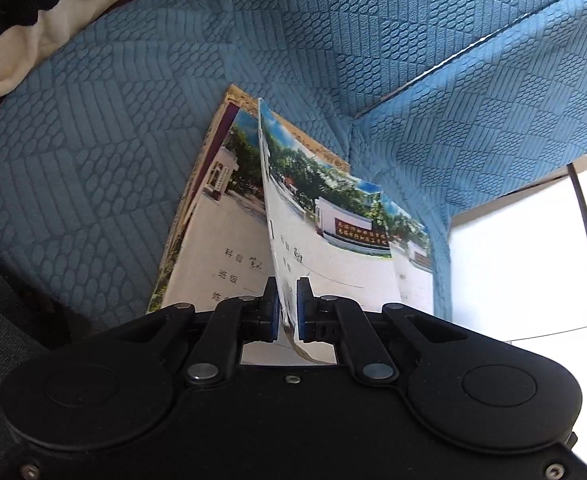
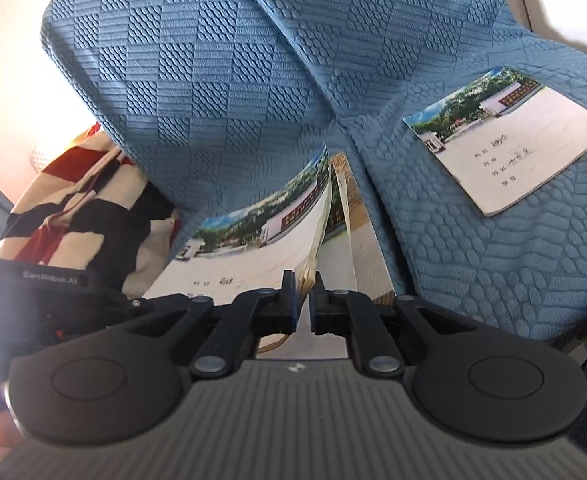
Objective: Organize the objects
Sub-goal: 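Lower the postcards onto the tan-bordered book with both tools, then open both tools and pull back from the placed postcards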
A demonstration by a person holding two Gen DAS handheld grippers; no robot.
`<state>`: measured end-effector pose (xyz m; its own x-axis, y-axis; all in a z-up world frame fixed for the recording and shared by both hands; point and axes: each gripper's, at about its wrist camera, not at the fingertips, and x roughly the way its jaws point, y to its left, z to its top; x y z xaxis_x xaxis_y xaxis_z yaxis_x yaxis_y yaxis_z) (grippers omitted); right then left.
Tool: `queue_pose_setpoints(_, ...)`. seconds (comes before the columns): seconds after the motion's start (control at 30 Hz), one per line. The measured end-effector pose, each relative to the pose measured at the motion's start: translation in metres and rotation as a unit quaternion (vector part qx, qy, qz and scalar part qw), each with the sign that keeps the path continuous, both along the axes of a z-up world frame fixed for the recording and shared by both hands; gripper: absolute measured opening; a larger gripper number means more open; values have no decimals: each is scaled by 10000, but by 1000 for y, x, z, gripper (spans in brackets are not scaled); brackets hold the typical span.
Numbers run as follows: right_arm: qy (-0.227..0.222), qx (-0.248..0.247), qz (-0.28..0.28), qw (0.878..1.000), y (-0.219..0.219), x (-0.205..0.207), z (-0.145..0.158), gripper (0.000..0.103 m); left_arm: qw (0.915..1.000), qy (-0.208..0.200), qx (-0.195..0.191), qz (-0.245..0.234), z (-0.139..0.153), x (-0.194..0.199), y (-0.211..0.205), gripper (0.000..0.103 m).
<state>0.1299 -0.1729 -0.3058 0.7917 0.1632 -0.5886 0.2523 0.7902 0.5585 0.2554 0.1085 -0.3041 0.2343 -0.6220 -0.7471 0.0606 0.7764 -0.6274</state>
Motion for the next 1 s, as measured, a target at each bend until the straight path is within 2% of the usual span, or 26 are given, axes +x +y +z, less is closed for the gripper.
queue_pose_setpoints(0.3, 224, 5, 104, 9997, 3, 2, -11, 10, 9996, -67, 252, -88, 4, -5, -6, 7)
queue_pose_setpoints(0.37, 236, 33, 87, 9997, 2, 1, -9, 11, 9994, -80, 299, -122, 6, -6, -7, 14)
queue_pose_setpoints(0.43, 329, 91, -7, 9994, 0, 1, -8, 17, 9990, -129, 388, -189, 11, -8, -8, 29)
queue_pose_setpoints(0.47, 378, 160, -33, 9992, -1, 1, -7, 19, 9985, -199, 458, -207, 14, -9, -8, 32)
queue_pose_setpoints(0.6, 494, 375, -161, 9979, -7, -2, -1, 35, 9960, -492, 711, -212, 35, -16, -6, 47)
queue_pose_setpoints(0.63, 515, 364, -192, 9978, -8, -4, 1, 39, 9954, -583, 728, -223, 41, -18, -6, 47)
queue_pose_setpoints(0.8, 615, 99, -278, 9977, -13, -11, 23, 40, 9900, -1087, 839, -333, 78, -30, -12, 50)
queue_pose_setpoints(0.9, 516, -29, -245, 9984, -18, -17, 43, 40, 9860, -1352, 885, -402, 102, -36, -17, 50)
queue_pose_setpoints(1.0, 350, -252, -198, 9989, -21, -21, 68, 40, 9778, -1660, 1178, -502, 126, -47, -29, 49)
